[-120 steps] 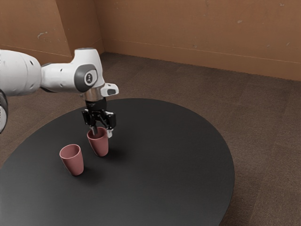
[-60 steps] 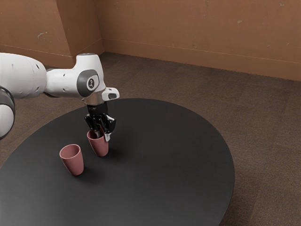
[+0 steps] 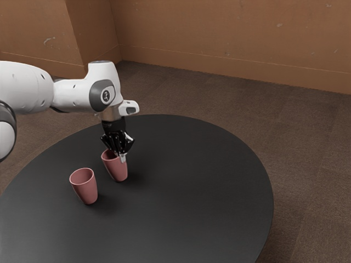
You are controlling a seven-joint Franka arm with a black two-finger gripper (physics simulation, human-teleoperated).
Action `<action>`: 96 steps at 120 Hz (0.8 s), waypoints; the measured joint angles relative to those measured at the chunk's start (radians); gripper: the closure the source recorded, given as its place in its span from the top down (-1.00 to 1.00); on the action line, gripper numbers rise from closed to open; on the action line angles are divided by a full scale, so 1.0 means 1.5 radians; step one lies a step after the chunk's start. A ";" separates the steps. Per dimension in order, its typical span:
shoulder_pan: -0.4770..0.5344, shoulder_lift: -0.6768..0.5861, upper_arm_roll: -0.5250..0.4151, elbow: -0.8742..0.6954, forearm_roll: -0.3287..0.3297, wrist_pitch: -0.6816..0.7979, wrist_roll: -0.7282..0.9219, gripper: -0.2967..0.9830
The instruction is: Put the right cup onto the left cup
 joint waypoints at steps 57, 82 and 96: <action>-0.005 -0.130 0.002 -0.067 0.021 -0.010 -0.006 -0.69; -0.011 -0.194 0.003 -0.093 0.057 -0.026 -0.018 -0.69; -0.016 -0.223 0.003 -0.102 0.080 -0.041 -0.029 -0.69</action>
